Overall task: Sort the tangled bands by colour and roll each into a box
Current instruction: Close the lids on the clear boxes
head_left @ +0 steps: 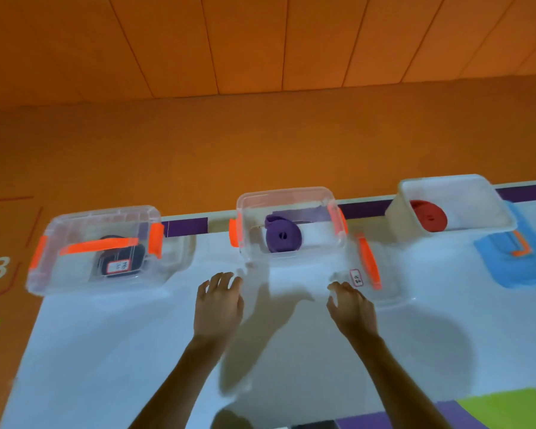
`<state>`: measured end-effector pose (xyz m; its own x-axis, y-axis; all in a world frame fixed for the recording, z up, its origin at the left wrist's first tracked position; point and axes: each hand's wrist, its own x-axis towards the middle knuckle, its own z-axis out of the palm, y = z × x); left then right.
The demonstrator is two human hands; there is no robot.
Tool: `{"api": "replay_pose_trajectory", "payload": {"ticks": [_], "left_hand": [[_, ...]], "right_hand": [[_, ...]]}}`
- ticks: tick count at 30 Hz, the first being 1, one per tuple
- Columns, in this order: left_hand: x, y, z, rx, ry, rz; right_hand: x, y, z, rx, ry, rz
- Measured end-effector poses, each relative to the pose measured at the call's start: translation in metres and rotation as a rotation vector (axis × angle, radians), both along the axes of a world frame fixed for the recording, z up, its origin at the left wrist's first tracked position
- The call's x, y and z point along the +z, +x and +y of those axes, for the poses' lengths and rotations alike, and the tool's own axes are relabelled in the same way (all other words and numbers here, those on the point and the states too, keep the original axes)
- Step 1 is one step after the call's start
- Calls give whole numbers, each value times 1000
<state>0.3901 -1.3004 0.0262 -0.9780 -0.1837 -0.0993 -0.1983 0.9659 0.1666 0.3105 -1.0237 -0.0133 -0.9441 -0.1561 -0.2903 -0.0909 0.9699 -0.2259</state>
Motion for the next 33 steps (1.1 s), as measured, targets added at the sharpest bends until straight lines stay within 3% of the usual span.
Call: {"api": "replay_pose_trajectory", "payload": {"ticks": [7, 13, 21, 33], "left_hand": [[4, -22, 42, 66, -64, 68], [-4, -30, 52, 153, -42, -15], [-11, -25, 46, 119, -9, -128], [-12, -36, 46, 152, 48, -161]], "right_hand": [[-22, -60, 62, -125, -101, -15], [-51, -102, 85, -151, -72, -119], [-76, -129, 81, -340, -81, -28], [-29, -42, 93, -436, -65, -39]]}}
